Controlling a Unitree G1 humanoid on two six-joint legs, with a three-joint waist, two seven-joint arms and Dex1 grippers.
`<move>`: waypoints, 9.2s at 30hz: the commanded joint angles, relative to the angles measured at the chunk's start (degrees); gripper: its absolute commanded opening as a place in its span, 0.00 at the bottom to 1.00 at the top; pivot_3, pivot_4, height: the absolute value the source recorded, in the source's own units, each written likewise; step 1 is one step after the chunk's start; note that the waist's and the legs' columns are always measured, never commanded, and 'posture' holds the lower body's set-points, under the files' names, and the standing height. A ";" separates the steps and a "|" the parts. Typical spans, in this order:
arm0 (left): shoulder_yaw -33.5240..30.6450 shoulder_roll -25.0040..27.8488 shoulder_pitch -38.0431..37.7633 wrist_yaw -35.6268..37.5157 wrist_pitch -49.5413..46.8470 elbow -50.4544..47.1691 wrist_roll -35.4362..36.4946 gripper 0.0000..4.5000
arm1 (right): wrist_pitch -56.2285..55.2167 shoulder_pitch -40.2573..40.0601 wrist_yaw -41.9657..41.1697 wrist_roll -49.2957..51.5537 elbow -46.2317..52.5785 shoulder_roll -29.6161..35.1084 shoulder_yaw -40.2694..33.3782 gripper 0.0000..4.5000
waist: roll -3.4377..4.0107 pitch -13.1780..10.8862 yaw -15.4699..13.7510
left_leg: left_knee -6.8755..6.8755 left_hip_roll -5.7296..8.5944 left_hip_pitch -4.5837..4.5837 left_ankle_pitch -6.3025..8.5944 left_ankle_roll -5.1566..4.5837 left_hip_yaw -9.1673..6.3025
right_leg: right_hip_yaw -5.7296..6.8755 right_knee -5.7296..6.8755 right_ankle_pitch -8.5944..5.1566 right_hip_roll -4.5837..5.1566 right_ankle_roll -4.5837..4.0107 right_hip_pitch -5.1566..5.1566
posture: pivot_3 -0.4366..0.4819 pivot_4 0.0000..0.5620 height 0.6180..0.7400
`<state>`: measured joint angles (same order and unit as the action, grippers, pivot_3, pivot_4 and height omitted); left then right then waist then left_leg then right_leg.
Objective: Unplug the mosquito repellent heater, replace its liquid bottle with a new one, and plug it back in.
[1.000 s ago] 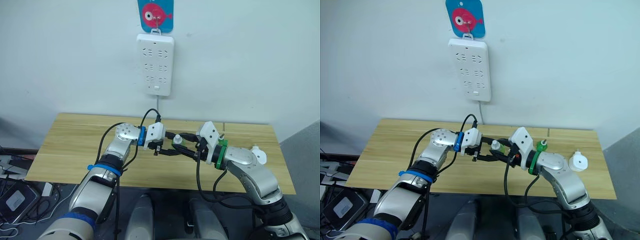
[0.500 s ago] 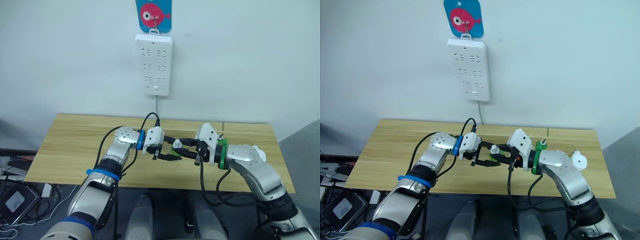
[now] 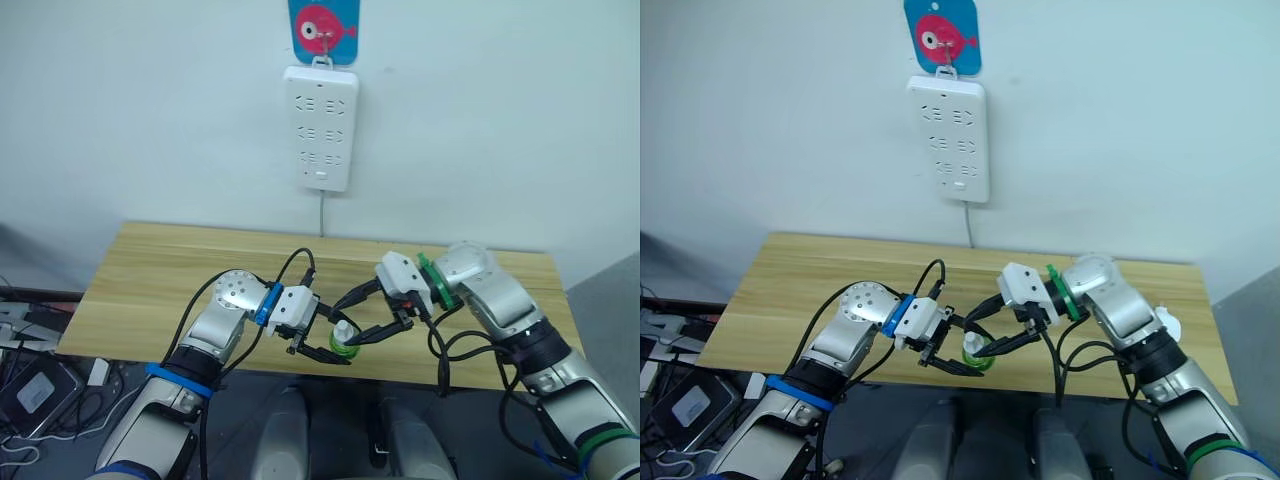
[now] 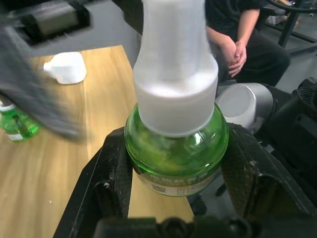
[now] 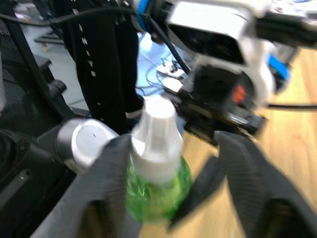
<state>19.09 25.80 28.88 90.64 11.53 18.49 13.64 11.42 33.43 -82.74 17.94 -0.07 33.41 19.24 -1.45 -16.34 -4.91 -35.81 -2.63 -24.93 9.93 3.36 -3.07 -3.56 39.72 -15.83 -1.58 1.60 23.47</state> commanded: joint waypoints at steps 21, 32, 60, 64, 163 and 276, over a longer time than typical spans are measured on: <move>-5.41 -4.01 8.31 -11.99 1.05 13.36 -2.15 0.50 | 17.14 -15.07 43.79 -5.83 23.49 -13.75 -4.10 0.99 | 0.00 0.04 2.56 | 0.09 -0.05 -0.07 0.01 0.00 0.05 | -0.03 -0.20 0.06 -0.07 0.09 0.03 | 0.65 0.39 1.00; -5.16 -4.66 8.97 -11.00 1.37 13.70 -2.52 0.50 | 14.28 -14.11 44.16 -7.94 19.04 -12.46 -4.98 0.99 | -0.05 0.09 2.79 | 0.10 -0.02 -0.10 0.01 0.00 0.03 | 0.01 -0.23 0.06 -0.02 0.09 0.02 | 0.64 0.37 1.00; -5.19 -4.64 9.19 -9.66 2.64 15.02 -3.00 0.50 | 16.71 -12.75 43.38 -4.26 21.72 -10.01 -2.82 0.99 | -0.10 0.12 3.54 | -0.01 0.01 -0.06 0.01 0.00 0.03 | -0.02 -0.08 0.07 -0.04 0.12 0.00 | 0.64 0.39 1.00; -5.39 -4.83 9.22 -9.84 2.44 15.07 -3.14 0.50 | 14.51 -10.98 45.12 -6.58 17.57 -11.37 -3.34 0.99 | -0.10 0.12 3.44 | -0.03 0.02 -0.07 0.01 0.00 0.03 | -0.01 -0.08 0.07 -0.02 0.12 0.00 | 0.65 0.38 1.00; -12.29 3.98 0.35 -20.91 -15.48 -5.59 0.55 0.50 | -22.32 -12.22 69.25 -15.41 -23.41 -24.94 -16.27 0.75 | 0.11 -3.18 3.00 | 0.95 -0.05 -0.10 0.00 0.01 0.42 | -0.42 -0.21 -0.01 -0.01 0.07 0.62 | 0.74 0.65 1.00; -10.83 -15.99 4.96 -33.63 -22.92 -10.04 8.31 0.50 | 41.60 -25.52 97.93 80.62 26.30 11.82 -30.05 0.99 | -0.07 0.60 3.64 | 0.64 0.25 -0.80 -1.34 0.65 -1.09 | 1.15 0.19 0.48 0.19 -0.23 0.59 | 0.60 0.45 1.00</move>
<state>9.25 9.44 31.94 54.87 -11.39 9.88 20.15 50.77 8.54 16.84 98.70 26.06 42.87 -8.27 -1.52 -15.74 -1.28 -35.18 -2.40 -25.76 8.59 4.01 -4.18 -2.40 39.90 -15.36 -1.40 1.37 24.08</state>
